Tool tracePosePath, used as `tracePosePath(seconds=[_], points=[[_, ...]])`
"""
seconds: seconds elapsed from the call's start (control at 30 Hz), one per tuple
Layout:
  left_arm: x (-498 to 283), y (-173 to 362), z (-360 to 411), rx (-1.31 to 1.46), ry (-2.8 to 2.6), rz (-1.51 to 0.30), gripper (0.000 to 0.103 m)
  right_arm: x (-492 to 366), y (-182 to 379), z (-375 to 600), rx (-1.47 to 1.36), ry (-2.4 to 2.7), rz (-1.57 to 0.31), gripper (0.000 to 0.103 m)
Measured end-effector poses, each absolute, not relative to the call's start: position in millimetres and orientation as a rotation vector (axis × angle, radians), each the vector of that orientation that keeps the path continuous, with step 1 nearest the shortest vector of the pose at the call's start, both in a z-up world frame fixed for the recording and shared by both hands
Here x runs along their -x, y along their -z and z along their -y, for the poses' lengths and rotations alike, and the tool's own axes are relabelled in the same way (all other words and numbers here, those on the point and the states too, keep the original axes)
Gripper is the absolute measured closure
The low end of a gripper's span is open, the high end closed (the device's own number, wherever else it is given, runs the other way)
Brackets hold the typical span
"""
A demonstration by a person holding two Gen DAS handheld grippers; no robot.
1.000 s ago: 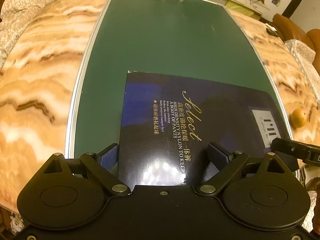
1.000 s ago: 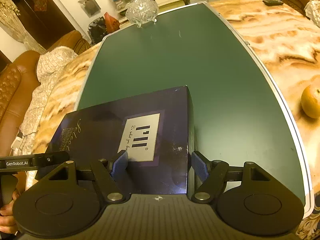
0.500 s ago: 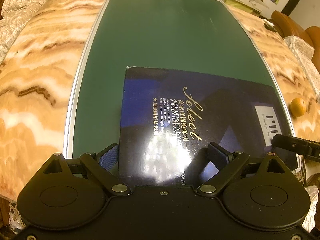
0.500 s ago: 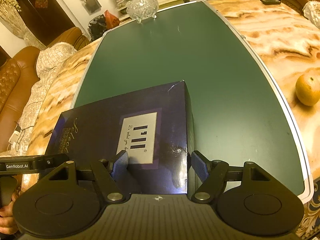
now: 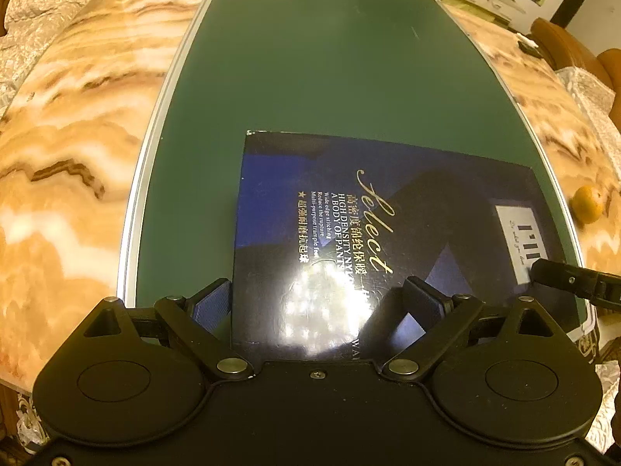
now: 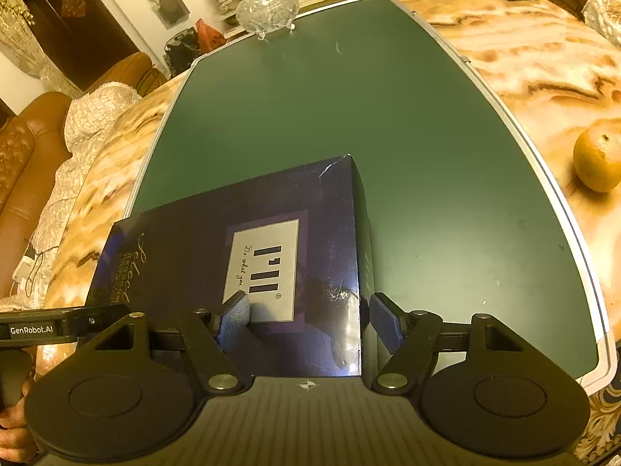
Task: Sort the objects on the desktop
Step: 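Lift the dark blue box with both grippers and carry it along the mat, then lower the dark blue box onto the green mat and open both grippers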
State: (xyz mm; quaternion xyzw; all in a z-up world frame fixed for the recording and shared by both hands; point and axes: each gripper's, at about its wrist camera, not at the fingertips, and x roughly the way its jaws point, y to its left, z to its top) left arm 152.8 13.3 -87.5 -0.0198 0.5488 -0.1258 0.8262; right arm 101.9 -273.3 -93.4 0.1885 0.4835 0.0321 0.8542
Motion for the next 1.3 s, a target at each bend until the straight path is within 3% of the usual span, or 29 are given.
tracePosePath(seconds=[0.17, 0.33, 0.5, 0.83, 1.3], points=[[-147, 80, -22, 0.072, 0.222, -1.151, 0.011, -90, 79, 267, -0.352, -0.066, -0.959, 0.031], [-117, 51, 2, -0.057, 0.133, -1.014, 0.010, -65, 53, 232, -0.143, -0.007, -0.857, 0.031], [-96, 59, 27, -0.110, 0.161, -1.000, 0.008, -54, 67, 207, -0.060, 0.042, -0.873, 0.031], [-99, 94, 29, -0.124, 0.153, -1.097, 0.009, -55, 99, 202, -0.070, 0.054, -0.953, 0.034], [-79, 78, 22, -0.118, 0.117, -1.061, 0.007, -48, 89, 207, -0.164, 0.053, -0.967, 0.027]])
